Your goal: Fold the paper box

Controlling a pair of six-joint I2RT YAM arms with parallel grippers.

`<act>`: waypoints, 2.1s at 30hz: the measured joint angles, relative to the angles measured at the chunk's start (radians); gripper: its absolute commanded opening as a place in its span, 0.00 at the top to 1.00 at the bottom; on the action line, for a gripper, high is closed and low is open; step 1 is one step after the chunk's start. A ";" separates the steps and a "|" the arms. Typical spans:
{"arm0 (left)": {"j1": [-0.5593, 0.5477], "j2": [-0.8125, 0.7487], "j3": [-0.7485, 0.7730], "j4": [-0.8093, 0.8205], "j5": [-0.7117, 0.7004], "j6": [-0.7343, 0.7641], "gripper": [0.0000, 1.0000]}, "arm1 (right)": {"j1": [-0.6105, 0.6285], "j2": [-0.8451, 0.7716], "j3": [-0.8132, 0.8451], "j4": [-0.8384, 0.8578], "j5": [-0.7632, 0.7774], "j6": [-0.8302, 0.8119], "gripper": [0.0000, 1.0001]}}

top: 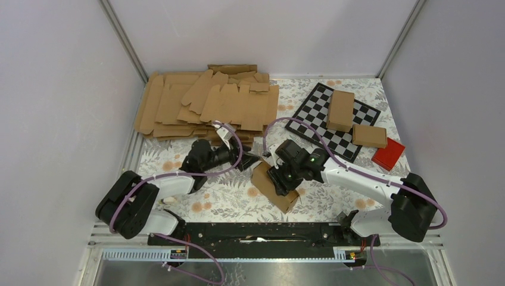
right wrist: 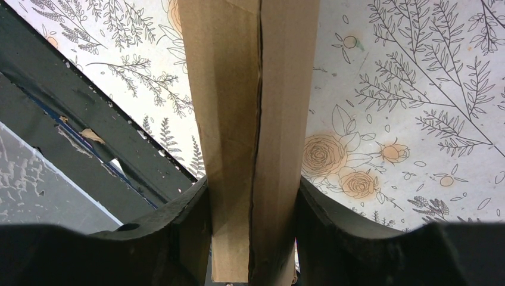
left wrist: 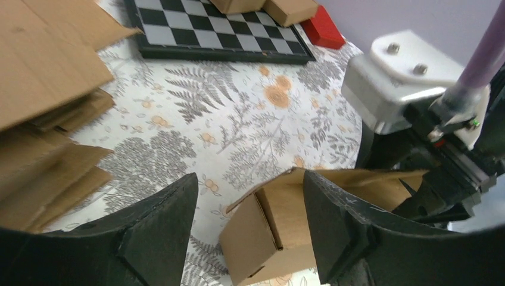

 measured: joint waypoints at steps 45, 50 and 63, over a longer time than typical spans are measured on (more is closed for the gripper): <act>-0.103 0.029 0.269 -0.524 -0.072 0.080 1.00 | 0.005 0.064 0.095 -0.082 0.160 0.030 0.48; -0.107 0.029 0.269 -0.534 -0.076 0.057 1.00 | 0.006 0.067 0.095 -0.085 0.161 0.031 0.47; -0.108 0.000 0.137 -0.383 -0.091 -0.013 1.00 | 0.008 0.068 0.095 -0.100 0.195 0.035 0.34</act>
